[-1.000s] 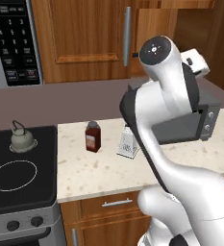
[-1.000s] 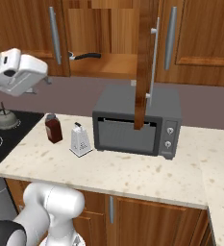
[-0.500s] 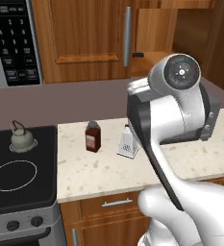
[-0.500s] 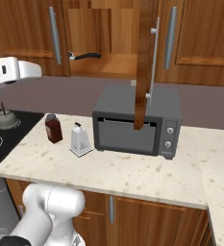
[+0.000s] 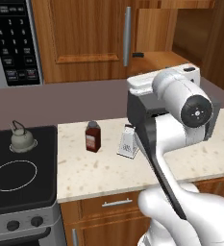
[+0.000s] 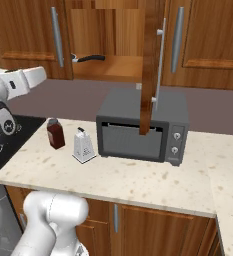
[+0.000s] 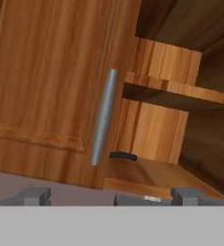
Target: Pick the pan from the cabinet and place it on the stove. Then turn on the stove burner for the pan.
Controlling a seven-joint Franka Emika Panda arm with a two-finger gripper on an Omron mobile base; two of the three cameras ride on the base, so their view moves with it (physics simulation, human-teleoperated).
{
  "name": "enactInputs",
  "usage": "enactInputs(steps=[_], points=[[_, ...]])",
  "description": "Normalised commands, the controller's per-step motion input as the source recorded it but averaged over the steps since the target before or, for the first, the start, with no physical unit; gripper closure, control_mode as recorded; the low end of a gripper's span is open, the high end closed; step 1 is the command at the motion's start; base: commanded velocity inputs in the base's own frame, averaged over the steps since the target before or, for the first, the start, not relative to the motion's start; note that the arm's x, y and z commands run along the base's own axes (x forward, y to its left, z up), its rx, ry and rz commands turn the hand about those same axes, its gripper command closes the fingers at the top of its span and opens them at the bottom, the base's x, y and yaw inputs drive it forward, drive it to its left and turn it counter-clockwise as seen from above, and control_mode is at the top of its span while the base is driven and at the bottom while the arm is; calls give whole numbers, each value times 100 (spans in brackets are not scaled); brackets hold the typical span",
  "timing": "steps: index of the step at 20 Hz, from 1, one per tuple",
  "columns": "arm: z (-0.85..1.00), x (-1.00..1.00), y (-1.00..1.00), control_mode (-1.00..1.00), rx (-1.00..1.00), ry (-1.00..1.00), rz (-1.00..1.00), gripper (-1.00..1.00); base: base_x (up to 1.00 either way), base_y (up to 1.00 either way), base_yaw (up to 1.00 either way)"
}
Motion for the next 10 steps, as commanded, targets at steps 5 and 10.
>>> enactInputs(steps=[5,10], points=[[26,10,12,-100,11,-25,1,-100,0,0,0],[23,19,10,-100,16,-19,4,-100,0,0,0]])
